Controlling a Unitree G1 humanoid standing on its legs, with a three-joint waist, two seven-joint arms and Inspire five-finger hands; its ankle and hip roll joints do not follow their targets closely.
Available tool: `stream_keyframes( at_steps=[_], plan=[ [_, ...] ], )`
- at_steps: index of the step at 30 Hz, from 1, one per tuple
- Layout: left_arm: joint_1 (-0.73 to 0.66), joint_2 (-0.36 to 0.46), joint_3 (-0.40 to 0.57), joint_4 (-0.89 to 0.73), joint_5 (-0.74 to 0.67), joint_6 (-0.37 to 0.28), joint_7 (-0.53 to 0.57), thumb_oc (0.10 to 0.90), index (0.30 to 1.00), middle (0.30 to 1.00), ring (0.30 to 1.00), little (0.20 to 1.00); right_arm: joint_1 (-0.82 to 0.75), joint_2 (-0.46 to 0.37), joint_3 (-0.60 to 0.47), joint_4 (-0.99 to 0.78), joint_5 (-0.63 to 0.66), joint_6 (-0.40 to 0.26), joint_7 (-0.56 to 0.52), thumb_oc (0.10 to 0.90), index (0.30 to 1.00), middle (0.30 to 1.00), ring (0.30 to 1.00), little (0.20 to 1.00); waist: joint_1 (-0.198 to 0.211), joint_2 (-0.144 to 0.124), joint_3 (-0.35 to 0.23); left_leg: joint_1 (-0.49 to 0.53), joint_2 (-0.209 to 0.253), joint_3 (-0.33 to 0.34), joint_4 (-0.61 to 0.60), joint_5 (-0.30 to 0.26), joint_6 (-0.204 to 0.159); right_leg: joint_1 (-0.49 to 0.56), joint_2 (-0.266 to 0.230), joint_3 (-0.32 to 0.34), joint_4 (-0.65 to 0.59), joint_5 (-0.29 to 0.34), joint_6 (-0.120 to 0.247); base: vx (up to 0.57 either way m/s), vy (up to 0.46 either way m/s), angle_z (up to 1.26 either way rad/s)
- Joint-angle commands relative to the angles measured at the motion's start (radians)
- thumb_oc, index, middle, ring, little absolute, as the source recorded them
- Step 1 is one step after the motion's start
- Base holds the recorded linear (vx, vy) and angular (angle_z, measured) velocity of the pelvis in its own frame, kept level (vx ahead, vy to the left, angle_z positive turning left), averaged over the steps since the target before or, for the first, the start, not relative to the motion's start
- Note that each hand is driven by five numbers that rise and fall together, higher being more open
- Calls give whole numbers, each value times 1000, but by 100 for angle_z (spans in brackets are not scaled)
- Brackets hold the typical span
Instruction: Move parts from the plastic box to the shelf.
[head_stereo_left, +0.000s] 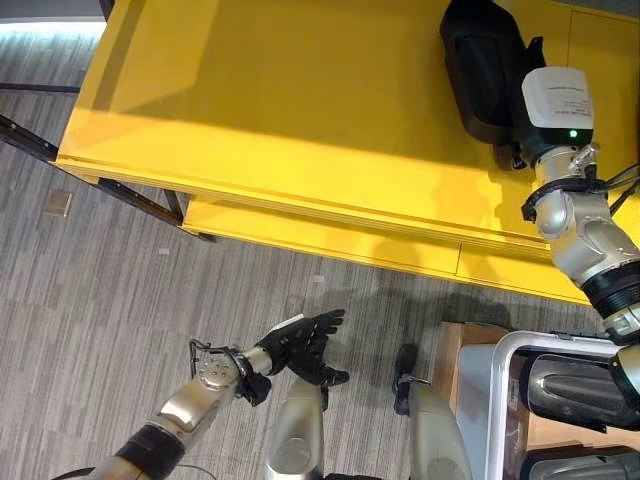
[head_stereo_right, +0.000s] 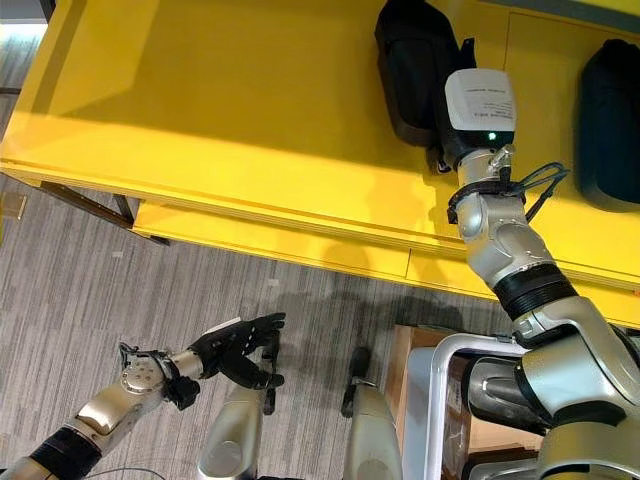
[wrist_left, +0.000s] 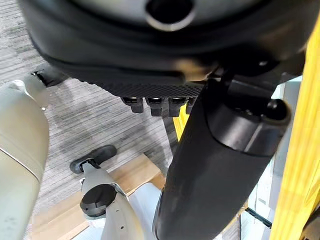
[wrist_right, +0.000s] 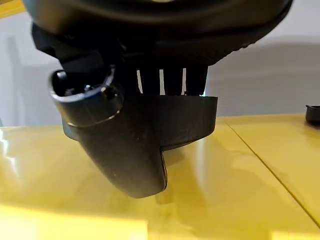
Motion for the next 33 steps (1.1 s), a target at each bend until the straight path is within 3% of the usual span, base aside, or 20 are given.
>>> stream_keyframes(
  at_steps=[1, 11, 20, 23, 24, 25, 26, 33],
  plan=[
    [33, -40, 25, -99, -18, -37, -12, 900, 1000, 1000, 1000, 1000, -53, -61, -26, -17, 33, 60, 30, 400, 300, 300, 300, 300, -27, 8, -9, 31, -35, 58, 66, -110, 50, 68, 59, -6, 9, -72, -37, 2, 17, -6],
    [20, -68, 24, -93, -19, -27, 6, 900, 1000, 1000, 1000, 1000, -2, 11, -53, -18, 41, 128, 41, 400, 300, 300, 300, 300, -41, 12, -9, 39, -32, 69, 61, -110, 51, 65, 59, 2, 10, -70, -39, -3, 14, -4],
    [13, -88, 25, -86, -15, -21, 14, 900, 1000, 1000, 1000, 1000, 54, 68, -80, -59, 80, 151, 49, 400, 300, 300, 300, 300, -53, 10, -9, 52, -34, 80, 64, -117, 56, 72, 56, 9, 10, -68, -39, 1, 2, 0],
    [5, -94, 20, -84, -15, -16, 20, 900, 1000, 1000, 1000, 1000, 55, 87, -78, -46, 82, 121, 54, 400, 300, 300, 300, 300, -54, 11, -9, 56, -35, 81, 65, -119, 57, 75, 55, 11, 9, -68, -39, 8, 12, -3],
    [0, -98, 16, -78, -15, -17, 23, 900, 1000, 1000, 1000, 1000, 53, 101, -73, -41, 117, 73, 63, 475, 404, 404, 404, 404, -53, 14, -9, 56, -37, 80, 66, -119, 59, 76, 54, 11, 11, -68, -40, 0, 0, 0],
    [0, -98, 16, -78, -15, -17, 23, 900, 1000, 1000, 1000, 1000, 53, 102, -72, -41, 119, 69, 62, 625, 616, 616, 616, 616, -53, 14, -9, 56, -37, 80, 66, -119, 59, 76, 54, 11, 11, -68, -40, 0, 0, 0],
    [-3, -99, 13, -74, -16, -17, 24, 900, 1000, 1000, 1000, 1000, 49, 109, -68, -41, 127, 57, 61, 900, 1000, 1000, 1000, 1000, -52, 14, -9, 55, -38, 81, 69, -119, 59, 76, 53, 11, 13, -67, -40, 0, 0, 0],
    [0, -87, 15, -80, -22, -8, 13, 900, 1000, 1000, 1000, 1000, 49, 115, -63, -47, 203, -1, 118, 900, 1000, 1000, 1000, 1000, -48, 16, -9, 63, -45, 75, 78, -125, 62, 88, 50, 9, 17, -69, -41, 21, -2, -3]
  ],
)
